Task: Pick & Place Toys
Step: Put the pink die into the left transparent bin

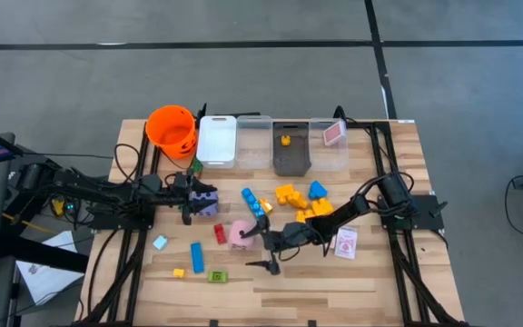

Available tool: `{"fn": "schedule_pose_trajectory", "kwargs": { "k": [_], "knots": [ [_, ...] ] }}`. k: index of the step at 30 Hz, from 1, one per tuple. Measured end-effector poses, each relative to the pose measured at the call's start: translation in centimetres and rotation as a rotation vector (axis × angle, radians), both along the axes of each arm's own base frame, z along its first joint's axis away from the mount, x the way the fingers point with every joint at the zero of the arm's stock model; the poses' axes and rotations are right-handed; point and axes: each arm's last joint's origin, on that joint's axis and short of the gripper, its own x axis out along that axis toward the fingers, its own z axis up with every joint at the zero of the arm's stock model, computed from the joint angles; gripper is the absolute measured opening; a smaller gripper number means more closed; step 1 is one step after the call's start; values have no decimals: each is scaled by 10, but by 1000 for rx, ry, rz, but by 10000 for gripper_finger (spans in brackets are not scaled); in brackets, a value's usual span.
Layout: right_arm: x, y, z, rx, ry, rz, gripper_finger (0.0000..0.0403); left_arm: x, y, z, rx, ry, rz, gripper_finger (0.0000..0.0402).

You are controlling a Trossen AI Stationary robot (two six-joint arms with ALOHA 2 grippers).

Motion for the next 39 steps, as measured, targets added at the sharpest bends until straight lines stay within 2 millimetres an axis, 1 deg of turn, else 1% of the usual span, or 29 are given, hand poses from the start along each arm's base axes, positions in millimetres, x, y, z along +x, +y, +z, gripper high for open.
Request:
{"fn": "schedule_pose_trajectory", "kwargs": {
  "k": [4,8,9,12,14,17,19,23,29,39],
  "knots": [
    [0,1,0,-9,-3,-18,399,0,0,0,-1,0,0,198],
    [-4,5,8,-69,-13,-72,399,0,0,0,-1,0,1,198],
    [-5,6,12,-87,-20,-87,399,0,0,0,-1,0,1,198],
    [-8,11,33,-125,-72,-145,399,0,0,0,-1,0,1,198],
    [-11,13,37,-155,-54,-180,399,0,0,0,-5,0,1,198],
    [-14,15,35,-192,-2,-191,400,0,0,0,-25,-2,2,196],
    [-14,13,33,-177,16,-200,400,0,0,0,-27,-2,2,194],
    [-10,4,19,-142,66,-238,400,0,0,0,-28,-2,1,193],
    [-7,-12,17,-69,101,-329,400,0,0,0,-28,-2,1,193],
    [-8,-12,13,-70,138,-312,400,0,0,0,-28,-2,2,193]
  ]
}}
